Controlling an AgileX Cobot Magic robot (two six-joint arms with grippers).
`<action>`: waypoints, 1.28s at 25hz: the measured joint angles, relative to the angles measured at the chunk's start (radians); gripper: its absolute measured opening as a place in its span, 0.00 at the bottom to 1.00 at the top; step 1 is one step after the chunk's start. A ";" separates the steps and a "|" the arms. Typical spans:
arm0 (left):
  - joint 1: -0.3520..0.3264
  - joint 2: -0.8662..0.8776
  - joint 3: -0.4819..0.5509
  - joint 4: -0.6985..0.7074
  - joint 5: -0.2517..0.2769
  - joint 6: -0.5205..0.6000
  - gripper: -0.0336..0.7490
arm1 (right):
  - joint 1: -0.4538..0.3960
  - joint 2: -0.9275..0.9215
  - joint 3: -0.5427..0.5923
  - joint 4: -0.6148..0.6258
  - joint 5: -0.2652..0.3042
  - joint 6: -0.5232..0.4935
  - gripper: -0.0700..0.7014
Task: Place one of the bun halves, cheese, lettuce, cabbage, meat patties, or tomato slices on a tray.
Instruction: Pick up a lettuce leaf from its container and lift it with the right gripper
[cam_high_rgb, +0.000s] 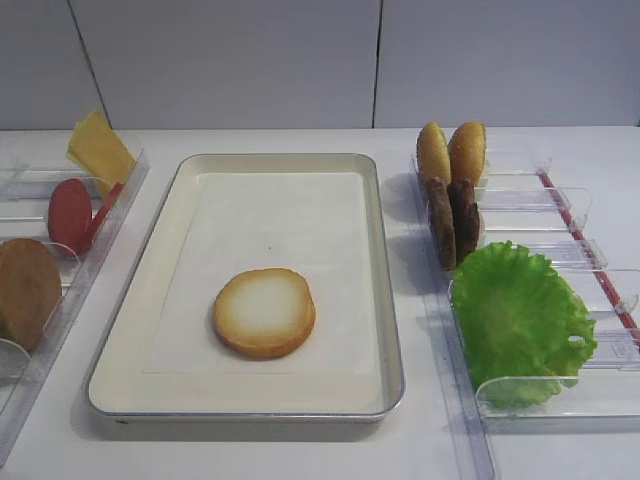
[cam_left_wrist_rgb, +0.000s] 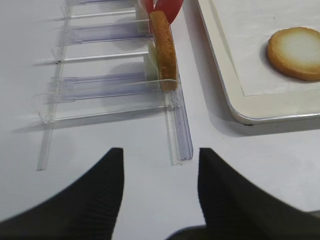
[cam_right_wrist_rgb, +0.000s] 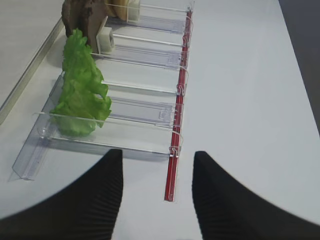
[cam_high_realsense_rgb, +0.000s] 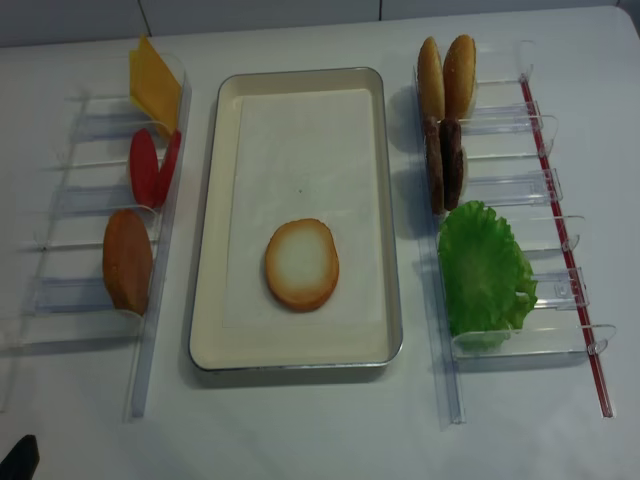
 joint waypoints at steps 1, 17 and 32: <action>0.000 0.000 0.000 0.000 0.000 0.000 0.45 | 0.000 0.000 0.000 0.000 0.000 0.000 0.56; 0.000 0.000 0.000 0.000 0.000 0.000 0.45 | 0.000 0.000 0.000 0.020 0.000 0.000 0.56; 0.000 0.000 0.000 0.000 0.000 0.000 0.45 | 0.000 0.000 0.000 0.037 0.000 -0.004 0.56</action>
